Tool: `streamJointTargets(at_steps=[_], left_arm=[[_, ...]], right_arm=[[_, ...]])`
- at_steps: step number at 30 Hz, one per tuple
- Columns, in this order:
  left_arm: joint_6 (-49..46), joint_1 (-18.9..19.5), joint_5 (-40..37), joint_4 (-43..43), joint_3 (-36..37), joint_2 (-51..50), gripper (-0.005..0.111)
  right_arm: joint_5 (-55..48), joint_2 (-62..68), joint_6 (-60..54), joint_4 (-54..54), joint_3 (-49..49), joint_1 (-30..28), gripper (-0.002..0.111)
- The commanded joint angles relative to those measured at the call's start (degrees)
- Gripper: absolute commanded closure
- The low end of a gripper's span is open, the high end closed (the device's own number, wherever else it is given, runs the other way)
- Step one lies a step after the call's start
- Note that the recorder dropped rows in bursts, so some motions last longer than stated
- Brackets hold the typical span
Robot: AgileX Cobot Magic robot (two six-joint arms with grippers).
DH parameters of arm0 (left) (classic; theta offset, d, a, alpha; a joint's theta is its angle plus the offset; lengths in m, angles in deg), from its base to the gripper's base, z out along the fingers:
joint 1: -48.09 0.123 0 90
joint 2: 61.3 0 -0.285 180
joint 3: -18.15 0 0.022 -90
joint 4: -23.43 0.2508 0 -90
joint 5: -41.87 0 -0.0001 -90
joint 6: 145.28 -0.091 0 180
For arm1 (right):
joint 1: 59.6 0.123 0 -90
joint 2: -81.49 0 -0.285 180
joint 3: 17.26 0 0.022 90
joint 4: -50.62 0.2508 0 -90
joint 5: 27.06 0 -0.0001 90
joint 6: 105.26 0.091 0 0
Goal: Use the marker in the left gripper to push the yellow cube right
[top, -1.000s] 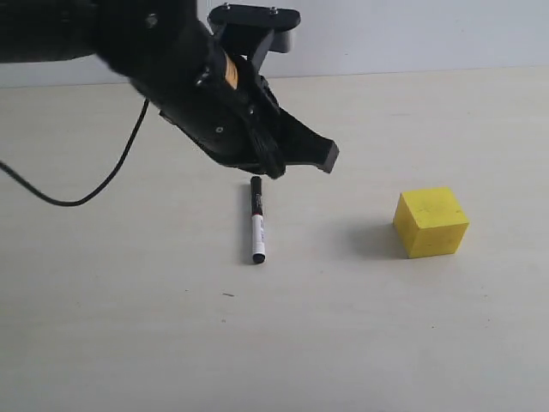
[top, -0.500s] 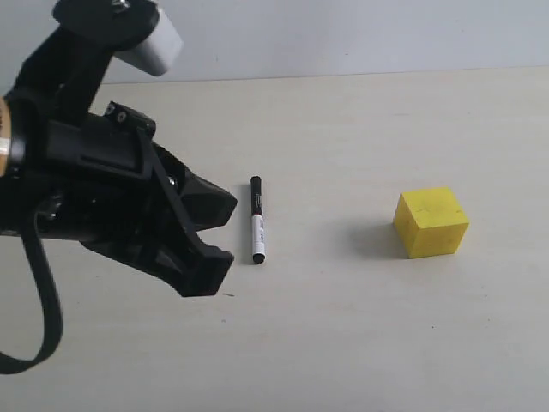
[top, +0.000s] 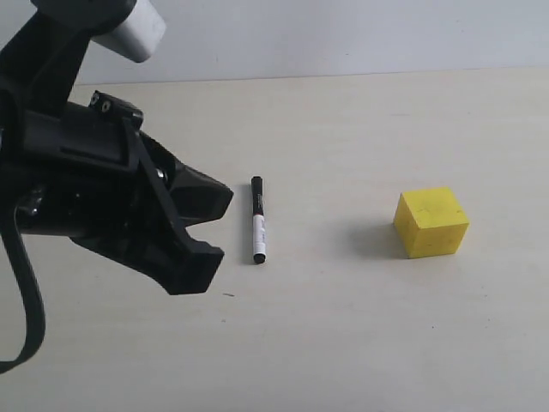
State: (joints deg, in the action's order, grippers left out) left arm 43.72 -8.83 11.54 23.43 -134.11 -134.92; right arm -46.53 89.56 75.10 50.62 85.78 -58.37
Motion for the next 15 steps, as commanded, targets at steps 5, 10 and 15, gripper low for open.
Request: streamJointTargets(at_steps=[5,10,15], left_arm=[[-2.38,10.44,2.33,2.02,0.3,5.06,0.107],[-2.38,25.72,2.62,-2.36,0.98,13.55,0.107],[-2.51,40.95,2.46,-2.25,2.32,26.16,0.107]], right_arm=[[0.71,-0.28,-0.36,0.0,-0.26,-0.36,0.108],[0.71,-0.28,-0.36,0.0,-0.26,-0.36,0.108],[0.71,-0.28,-0.36,0.0,-0.26,-0.36,0.108]])
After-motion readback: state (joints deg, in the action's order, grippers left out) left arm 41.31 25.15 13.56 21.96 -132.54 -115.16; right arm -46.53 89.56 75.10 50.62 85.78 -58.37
